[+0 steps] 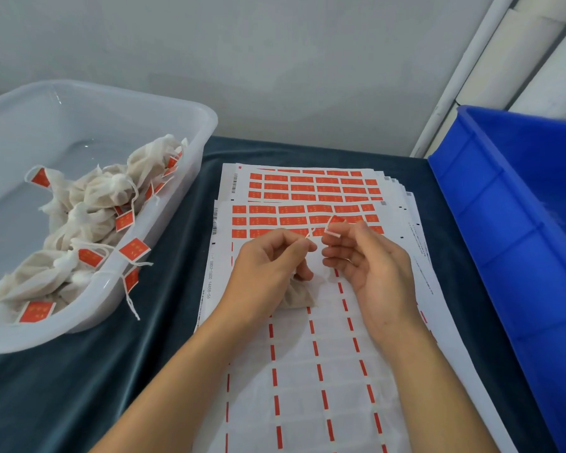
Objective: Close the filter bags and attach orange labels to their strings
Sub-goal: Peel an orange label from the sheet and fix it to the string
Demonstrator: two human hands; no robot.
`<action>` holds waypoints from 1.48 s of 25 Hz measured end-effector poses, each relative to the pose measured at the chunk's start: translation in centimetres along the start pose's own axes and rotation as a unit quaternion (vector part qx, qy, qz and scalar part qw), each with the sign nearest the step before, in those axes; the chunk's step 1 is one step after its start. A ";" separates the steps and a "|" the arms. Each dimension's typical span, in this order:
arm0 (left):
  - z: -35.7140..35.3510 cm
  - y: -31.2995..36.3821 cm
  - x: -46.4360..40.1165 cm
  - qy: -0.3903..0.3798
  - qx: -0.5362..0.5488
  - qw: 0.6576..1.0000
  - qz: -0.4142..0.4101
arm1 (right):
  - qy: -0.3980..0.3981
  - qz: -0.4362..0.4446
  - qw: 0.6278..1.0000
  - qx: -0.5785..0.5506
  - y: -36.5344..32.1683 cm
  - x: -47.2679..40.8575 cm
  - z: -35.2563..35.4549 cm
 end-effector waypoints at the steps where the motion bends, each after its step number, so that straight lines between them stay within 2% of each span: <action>1: -0.1 0.0 0.0 -0.002 -0.006 1.000 0.000 | 0.001 0.013 1.000 0.011 -0.1 0.0 0.1; 6: -0.4 0.0 0.1 -0.007 -0.042 0.999 0.004 | -0.044 0.080 0.996 0.021 -0.8 0.0 -0.2; 9: 0.2 -0.1 0.0 0.022 -0.023 0.999 0.013 | 0.007 0.051 0.998 -0.047 -0.4 -0.1 0.5; 12: 0.9 -0.3 -0.2 0.042 0.042 0.997 0.041 | 0.087 0.027 0.988 -0.124 0.0 -0.5 2.2; 15: 0.9 -0.5 -0.2 0.038 0.063 0.996 0.050 | 0.112 0.050 0.984 -0.126 -0.3 -0.7 2.8; 19: 0.3 -0.3 -0.1 0.015 0.012 0.999 0.029 | 0.056 0.107 0.990 -0.079 -1.4 -0.5 1.7; 25: -0.3 0.3 0.4 -0.025 -0.030 0.999 -0.013 | -0.091 0.105 0.990 -0.010 -1.6 0.1 -1.1; 37: 0.0 0.4 0.2 -0.005 -0.050 0.999 -0.019 | -0.076 0.094 0.990 0.069 -1.8 -0.3 0.1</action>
Point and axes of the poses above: each hand's wrist, its own x-axis away from the middle knuckle, its own z-axis out of the back of the hand, y = z × x, the point moved 8 cm from there along -x, towards the middle knuckle, and after that the axes turned 15 degrees about z, right-handed, at the moved point
